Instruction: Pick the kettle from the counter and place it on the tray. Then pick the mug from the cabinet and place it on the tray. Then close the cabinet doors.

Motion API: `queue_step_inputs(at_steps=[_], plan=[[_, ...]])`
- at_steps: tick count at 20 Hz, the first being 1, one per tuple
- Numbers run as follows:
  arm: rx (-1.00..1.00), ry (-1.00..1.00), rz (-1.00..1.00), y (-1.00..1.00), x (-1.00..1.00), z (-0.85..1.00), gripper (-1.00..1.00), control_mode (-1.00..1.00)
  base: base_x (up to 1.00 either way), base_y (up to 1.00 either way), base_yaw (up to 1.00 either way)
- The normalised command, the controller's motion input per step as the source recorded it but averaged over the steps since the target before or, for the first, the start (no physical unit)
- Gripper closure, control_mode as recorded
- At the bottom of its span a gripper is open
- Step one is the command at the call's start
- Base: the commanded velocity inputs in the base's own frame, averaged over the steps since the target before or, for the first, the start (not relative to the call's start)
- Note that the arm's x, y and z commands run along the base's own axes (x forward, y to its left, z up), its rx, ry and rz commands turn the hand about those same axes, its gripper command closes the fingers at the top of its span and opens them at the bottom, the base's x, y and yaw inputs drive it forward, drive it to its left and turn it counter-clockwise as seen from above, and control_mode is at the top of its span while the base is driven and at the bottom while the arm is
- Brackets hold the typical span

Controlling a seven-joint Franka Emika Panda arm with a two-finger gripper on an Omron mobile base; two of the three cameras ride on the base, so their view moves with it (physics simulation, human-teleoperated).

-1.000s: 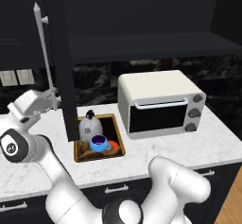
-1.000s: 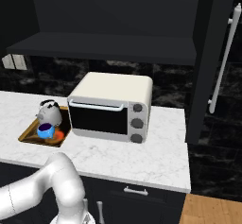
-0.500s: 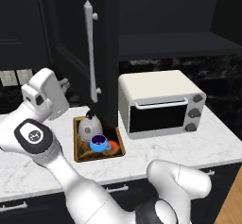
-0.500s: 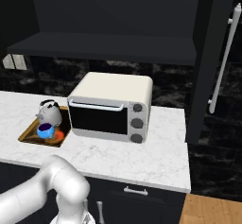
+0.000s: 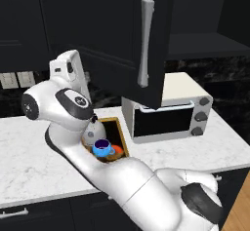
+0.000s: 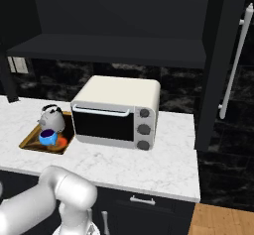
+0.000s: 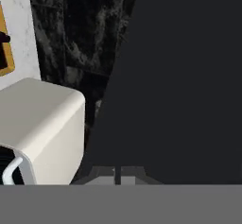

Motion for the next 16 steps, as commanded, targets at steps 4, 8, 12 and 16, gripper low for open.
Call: queue_step_inputs(at_steps=[4, 8, 12, 16], plan=[[0.0, 0.48, 0.15, -0.53, 0.29, 0.18, 1.0, -1.0, 0.0, 0.0, 0.0], [-0.01, 0.15, 0.17, -0.58, 0.26, 0.08, 1.0, -1.0, 0.0, 0.0, 0.0], [-0.1, -0.06, 0.21, -0.6, 0.07, 0.0, 1.0, -1.0, 0.0, 0.0, 0.0], [-0.14, -0.07, 0.11, -0.62, 0.01, 0.09, 1.0, -1.0, 0.0, 0.0, 0.0]])
